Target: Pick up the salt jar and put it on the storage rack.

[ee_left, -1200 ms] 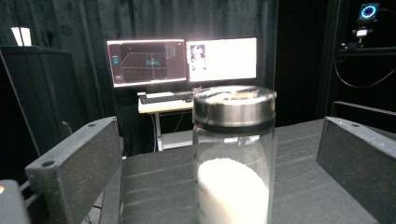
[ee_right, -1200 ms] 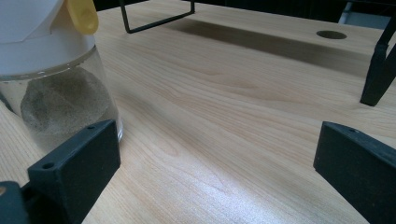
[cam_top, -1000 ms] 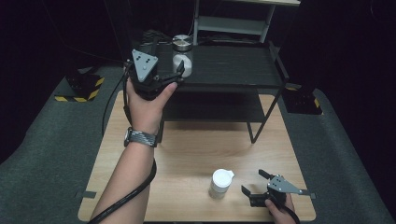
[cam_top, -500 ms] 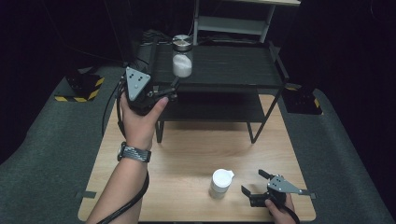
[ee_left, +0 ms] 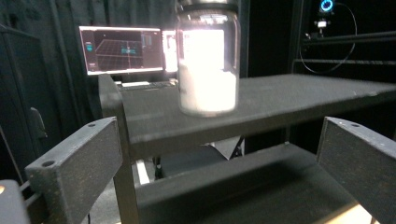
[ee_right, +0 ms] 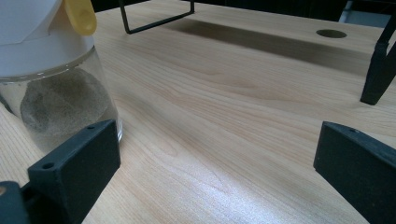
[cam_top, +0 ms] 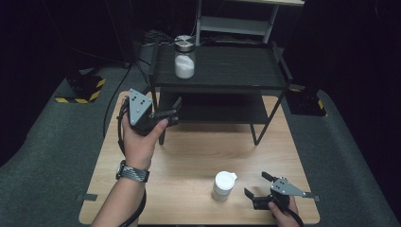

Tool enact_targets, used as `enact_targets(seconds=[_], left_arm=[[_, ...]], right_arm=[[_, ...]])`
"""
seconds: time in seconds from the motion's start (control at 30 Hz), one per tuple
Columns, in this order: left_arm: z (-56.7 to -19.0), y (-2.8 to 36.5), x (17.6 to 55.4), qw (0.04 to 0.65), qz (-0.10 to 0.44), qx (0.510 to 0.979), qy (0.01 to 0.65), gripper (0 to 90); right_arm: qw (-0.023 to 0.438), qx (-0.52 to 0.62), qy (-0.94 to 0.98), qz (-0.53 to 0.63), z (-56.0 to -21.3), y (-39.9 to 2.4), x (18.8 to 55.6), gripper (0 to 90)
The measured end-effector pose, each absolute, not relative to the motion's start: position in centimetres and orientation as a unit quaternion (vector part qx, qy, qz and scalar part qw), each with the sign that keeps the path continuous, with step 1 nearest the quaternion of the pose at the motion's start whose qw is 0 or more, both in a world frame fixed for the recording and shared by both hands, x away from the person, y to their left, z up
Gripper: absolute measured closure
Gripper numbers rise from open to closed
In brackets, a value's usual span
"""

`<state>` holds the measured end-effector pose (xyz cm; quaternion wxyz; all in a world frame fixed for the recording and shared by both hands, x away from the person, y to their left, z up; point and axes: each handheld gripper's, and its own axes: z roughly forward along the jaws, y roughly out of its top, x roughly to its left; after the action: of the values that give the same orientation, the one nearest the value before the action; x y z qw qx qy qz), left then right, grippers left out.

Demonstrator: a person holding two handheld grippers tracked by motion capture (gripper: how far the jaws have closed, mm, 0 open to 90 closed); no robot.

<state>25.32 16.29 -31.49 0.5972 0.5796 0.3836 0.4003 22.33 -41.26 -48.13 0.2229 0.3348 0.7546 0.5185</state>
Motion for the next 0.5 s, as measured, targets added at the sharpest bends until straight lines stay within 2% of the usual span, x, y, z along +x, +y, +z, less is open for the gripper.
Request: enact_targets(seconds=[0.27,0.5], left_arm=[[-34.1,17.0,24.2,0.604,0.38,0.583,0.388,0.4],[-36.5,17.3,23.1,0.606,0.362,0.607,0.365,0.4]], right_arm=[[0.225,0.334,0.755,0.517,-48.1,-41.2,22.3,0.0],[0.224,0.334,0.756,0.516,-48.1,-41.1,22.3,0.0]])
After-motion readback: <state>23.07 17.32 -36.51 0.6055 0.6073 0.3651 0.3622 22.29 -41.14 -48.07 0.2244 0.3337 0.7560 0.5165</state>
